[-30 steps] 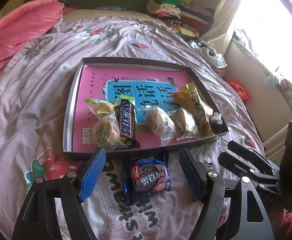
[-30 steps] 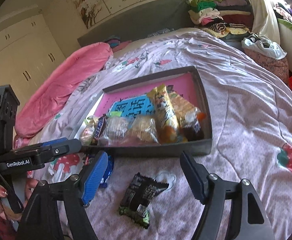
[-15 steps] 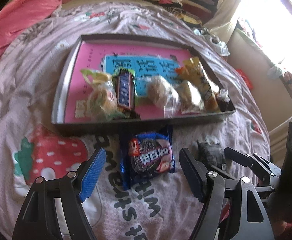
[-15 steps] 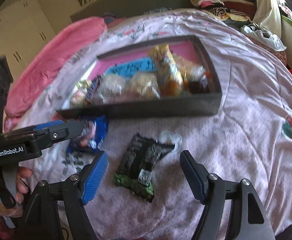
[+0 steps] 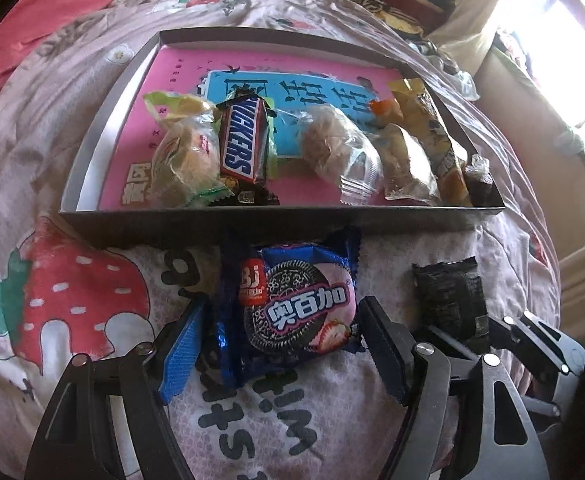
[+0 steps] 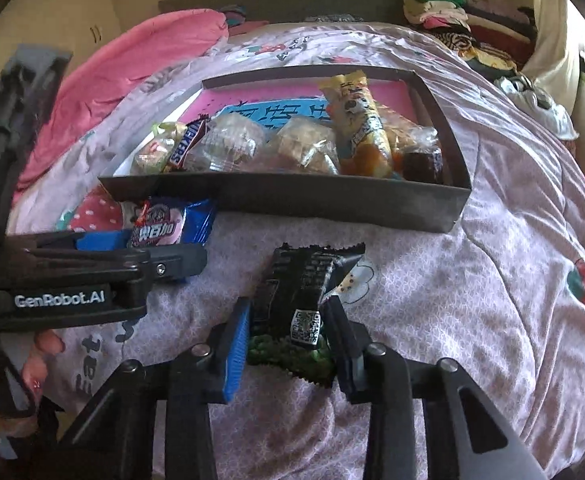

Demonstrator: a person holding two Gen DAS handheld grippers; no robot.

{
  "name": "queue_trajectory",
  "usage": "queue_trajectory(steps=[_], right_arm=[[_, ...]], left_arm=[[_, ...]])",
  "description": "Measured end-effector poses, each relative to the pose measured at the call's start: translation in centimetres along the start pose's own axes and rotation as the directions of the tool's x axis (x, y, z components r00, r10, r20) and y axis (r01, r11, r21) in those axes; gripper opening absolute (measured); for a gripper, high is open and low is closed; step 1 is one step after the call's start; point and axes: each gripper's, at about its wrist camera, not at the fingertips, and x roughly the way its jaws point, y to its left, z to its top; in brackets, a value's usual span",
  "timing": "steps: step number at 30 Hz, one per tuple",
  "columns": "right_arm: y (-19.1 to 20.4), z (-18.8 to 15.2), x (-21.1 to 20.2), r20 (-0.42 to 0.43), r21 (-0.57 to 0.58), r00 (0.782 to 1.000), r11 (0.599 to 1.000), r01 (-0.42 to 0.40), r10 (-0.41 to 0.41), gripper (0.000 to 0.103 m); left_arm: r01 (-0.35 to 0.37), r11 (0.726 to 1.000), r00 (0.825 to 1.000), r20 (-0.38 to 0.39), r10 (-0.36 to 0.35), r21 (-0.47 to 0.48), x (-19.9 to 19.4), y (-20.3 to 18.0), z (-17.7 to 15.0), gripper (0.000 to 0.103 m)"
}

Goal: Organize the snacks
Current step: 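Grasp the blue Oreo pack with the left tool while the right tool grasps the black pea snack bag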

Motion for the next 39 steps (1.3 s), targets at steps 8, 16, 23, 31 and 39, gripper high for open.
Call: queue_trajectory(steps=[8,16,23,31,39], right_arm=[[-0.5,0.7,-2.3,0.115,0.013,0.992,0.998,-0.053,0.052,0.035],[-0.3,2.0,-4.6,0.242,-0.017,0.966,0.996,-0.084,0.085,0.035],[-1.1,3.2,-4.3,0.272,-0.013,0.959,0.997,-0.077,0.077,0.034],[-1.4,4.9,-3.7,0.303,-0.024,0.949,0.997,-0.080,0.083,0.034],[-1.4,6.3,-2.8,0.319,-0.032,0.944,0.996,-0.083,0.089,0.034]], left_arm=[[0.093,0.994,0.995,0.043,-0.091,-0.053,-2.0,1.5,-0.2,0.055],[0.098,0.992,0.986,0.143,-0.085,-0.085,-6.1,3.7,1.0,0.055],[0.076,0.993,0.979,0.196,-0.056,-0.096,-7.2,4.6,2.7,0.055],[0.064,0.995,0.978,0.202,-0.047,-0.075,-6.6,3.7,4.6,0.055],[0.035,0.998,0.982,0.188,-0.026,-0.045,-5.2,2.3,6.1,0.055]])
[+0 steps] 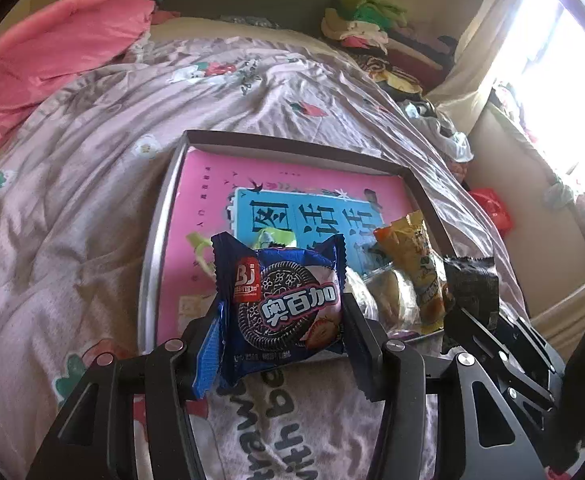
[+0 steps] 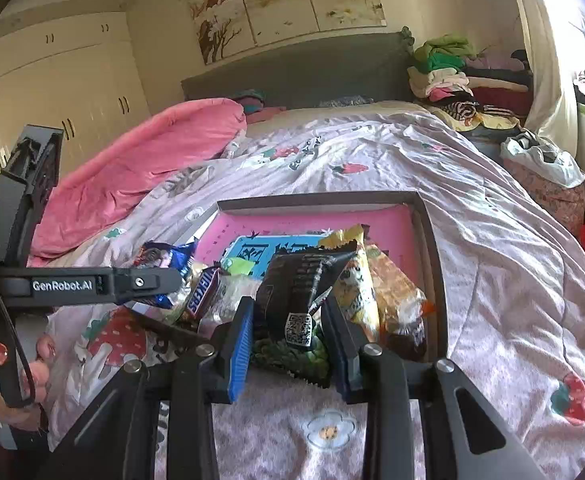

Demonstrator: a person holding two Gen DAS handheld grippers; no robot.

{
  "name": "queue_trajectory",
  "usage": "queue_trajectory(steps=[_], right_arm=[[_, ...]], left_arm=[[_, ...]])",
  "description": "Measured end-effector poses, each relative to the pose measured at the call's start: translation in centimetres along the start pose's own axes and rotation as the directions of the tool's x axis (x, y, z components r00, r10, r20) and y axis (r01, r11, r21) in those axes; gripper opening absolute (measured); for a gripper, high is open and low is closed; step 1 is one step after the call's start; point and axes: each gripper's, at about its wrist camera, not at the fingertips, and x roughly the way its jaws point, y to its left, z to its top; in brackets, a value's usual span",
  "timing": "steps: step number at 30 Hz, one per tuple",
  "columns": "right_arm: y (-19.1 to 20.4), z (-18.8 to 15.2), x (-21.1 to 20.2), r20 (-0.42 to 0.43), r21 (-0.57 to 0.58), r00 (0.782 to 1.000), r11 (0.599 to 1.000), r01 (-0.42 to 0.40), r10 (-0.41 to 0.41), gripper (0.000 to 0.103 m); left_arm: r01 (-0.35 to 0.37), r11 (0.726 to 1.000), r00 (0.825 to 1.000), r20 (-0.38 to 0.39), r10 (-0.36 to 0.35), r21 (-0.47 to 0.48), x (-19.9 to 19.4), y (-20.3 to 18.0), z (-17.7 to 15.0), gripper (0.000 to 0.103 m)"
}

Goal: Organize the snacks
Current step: 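Grasp the blue Oreo pack with the left tool while the right tool grasps the black pea snack bag, then carry the Oreo pack and pea snack bag over the tray and lower them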

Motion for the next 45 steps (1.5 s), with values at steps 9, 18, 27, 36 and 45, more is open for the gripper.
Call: queue_trajectory(steps=[9,18,27,36,45], right_arm=[[-0.5,0.7,1.0,0.005,-0.005,1.000,1.000,0.005,-0.005,0.023],[-1.0,0.1,1.8,-0.027,0.009,1.000,1.000,0.006,-0.006,0.023],[-1.7,-0.2,1.9,-0.028,0.023,0.999,1.000,0.021,-0.020,0.023],[-2.2,-0.3,2.0,-0.022,0.030,0.999,0.999,0.041,-0.040,0.023],[-2.2,-0.5,1.9,-0.014,0.013,0.998,0.998,0.053,-0.053,0.025]], left_arm=[[-0.017,0.999,1.000,-0.024,0.018,0.036,1.8,-1.2,0.2,0.055],[-0.025,0.999,0.999,-0.042,0.026,0.031,2.6,-1.1,-0.1,0.055],[-0.023,0.999,0.999,-0.047,0.025,0.032,2.9,-1.1,-0.2,0.055],[-0.021,0.999,0.998,-0.050,0.024,0.046,3.2,-1.4,-0.4,0.056],[-0.035,0.998,0.998,-0.050,0.038,0.050,3.6,-1.4,-0.2,0.056]])
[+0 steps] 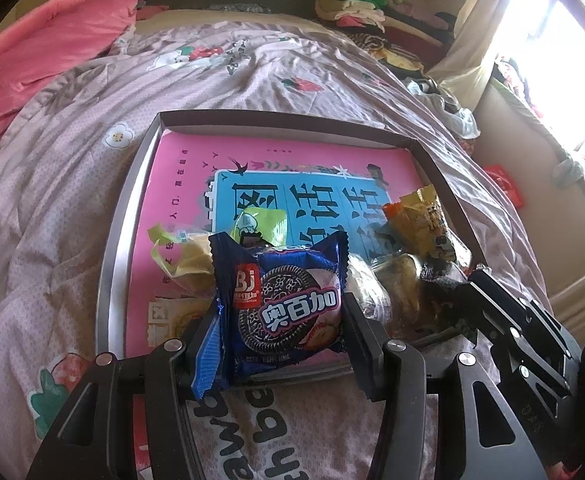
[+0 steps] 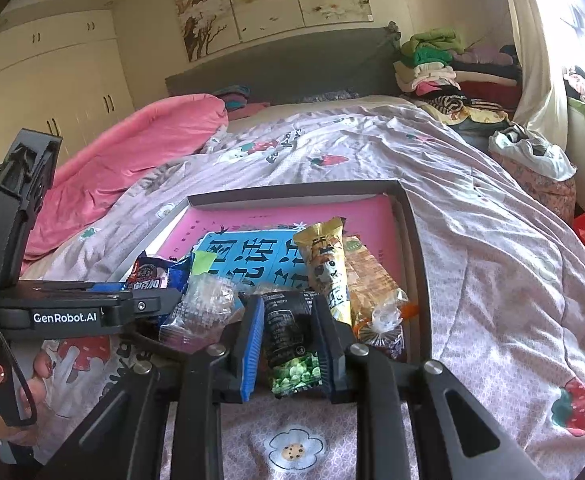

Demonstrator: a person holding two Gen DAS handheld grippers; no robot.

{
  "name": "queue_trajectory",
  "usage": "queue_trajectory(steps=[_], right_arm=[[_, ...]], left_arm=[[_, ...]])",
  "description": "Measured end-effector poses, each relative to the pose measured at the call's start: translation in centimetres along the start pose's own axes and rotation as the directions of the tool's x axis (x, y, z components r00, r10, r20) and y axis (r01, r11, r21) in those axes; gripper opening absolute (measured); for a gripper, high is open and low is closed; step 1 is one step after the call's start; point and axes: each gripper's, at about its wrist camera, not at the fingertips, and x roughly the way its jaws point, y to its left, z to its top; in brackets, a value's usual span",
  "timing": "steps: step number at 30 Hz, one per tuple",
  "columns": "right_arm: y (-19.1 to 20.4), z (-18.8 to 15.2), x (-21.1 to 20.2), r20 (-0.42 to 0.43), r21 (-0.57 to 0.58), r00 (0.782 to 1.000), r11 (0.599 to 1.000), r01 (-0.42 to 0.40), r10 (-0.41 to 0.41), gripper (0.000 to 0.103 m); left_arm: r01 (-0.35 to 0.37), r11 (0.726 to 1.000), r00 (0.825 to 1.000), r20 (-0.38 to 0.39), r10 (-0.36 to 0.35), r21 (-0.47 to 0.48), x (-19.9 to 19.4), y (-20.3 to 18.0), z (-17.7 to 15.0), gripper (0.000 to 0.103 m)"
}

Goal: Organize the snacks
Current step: 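Carry the Oreo pack and pea snack bag over the tray and lower them, then open the left tool to drop the Oreo pack while the right tool releases the pea bag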

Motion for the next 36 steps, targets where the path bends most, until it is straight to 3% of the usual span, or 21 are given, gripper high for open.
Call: queue_trajectory(steps=[12,20,26,29,36], right_arm=[[0.8,-0.3,0.4,0.021,-0.050,0.999,0.998,0.039,-0.038,0.030],[1.0,-0.4,0.8,-0.002,-0.049,0.999,0.997,0.054,-0.054,0.043],[0.6,-0.5,1.0,-0.018,-0.033,0.998,0.998,0.055,-0.055,0.046],[0.5,-0.6,0.7,-0.018,-0.030,0.998,0.998,0.053,-0.054,0.047],[0.4,-0.4,-0.3,0.017,-0.016,0.999,0.999,0.049,-0.049,0.060]], left_arm=[[-0.017,1.000,1.000,-0.003,0.017,0.000,0.2,-0.1,0.3,0.059],[-0.022,1.000,1.000,-0.007,0.022,0.006,0.0,-0.2,0.3,0.064],[-0.028,1.000,1.000,0.000,0.028,0.009,-0.4,-0.3,0.3,0.069],[-0.014,1.000,1.000,0.009,0.014,0.009,-0.8,-0.4,0.3,0.074],[-0.018,1.000,1.000,0.026,0.017,0.023,-1.7,-0.7,0.4,0.076]])
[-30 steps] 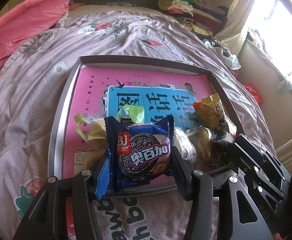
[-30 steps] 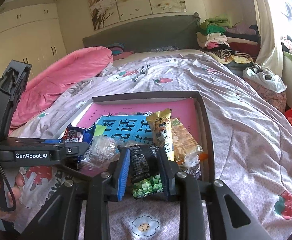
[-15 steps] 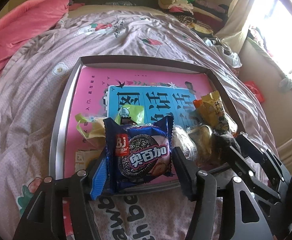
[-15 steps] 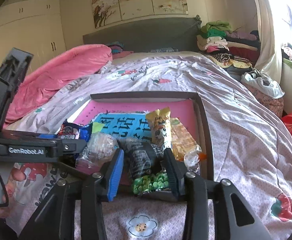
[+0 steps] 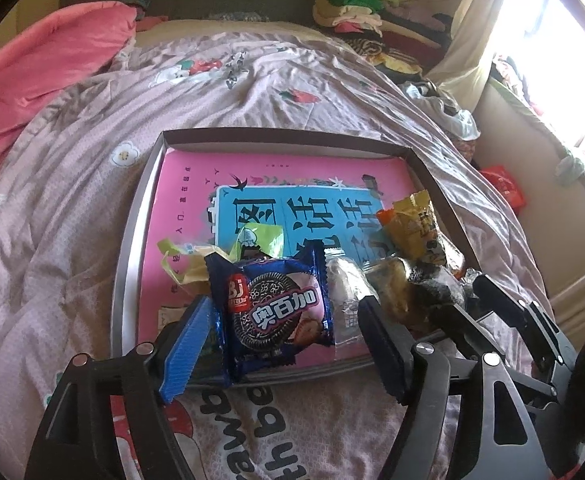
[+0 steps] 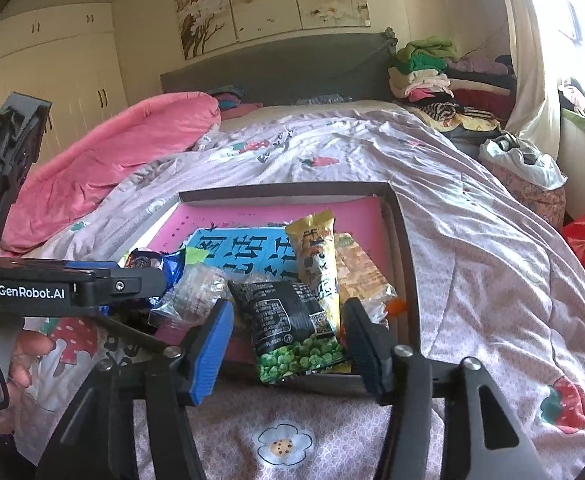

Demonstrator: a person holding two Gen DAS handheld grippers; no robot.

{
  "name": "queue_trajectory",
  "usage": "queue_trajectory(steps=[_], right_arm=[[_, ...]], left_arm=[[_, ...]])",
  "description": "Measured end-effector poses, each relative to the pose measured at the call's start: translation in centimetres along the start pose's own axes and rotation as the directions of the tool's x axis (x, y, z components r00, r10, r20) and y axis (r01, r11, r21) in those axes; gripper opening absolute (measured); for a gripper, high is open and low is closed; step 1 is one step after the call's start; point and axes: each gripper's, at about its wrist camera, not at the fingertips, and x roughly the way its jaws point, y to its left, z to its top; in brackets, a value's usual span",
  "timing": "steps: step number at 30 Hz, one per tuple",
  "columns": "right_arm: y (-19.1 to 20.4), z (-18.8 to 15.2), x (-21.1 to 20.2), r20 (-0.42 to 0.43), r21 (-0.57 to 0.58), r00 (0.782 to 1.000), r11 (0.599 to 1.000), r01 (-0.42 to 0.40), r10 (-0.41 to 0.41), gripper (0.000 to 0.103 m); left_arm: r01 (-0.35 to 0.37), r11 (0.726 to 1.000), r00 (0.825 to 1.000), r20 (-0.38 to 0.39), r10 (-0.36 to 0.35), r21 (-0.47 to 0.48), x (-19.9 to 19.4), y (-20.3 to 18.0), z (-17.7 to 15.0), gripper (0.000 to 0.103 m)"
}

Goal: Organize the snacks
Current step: 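Open the left tool to drop the Oreo pack while the right tool releases the pea bag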

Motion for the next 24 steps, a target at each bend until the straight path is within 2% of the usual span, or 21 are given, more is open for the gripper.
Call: queue_trajectory(steps=[5,18,24], right_arm=[[0.0,0.4,-1.7,0.054,0.010,0.998,1.000,0.012,-0.012,0.078],[0.5,1.3,-4.9,0.104,0.023,0.994,0.999,0.034,-0.037,0.090],[1.0,1.8,-6.7,0.072,0.053,0.997,0.998,0.025,-0.028,0.093]], left_arm=[[0.000,1.000,1.000,0.031,0.000,0.018,-1.0,-0.4,0.1,0.078],[-0.008,0.999,0.994,0.108,0.002,0.051,-4.7,-1.2,0.0,0.080],[-0.022,0.999,0.993,0.118,0.018,0.029,-6.8,-0.5,-1.3,0.080]])
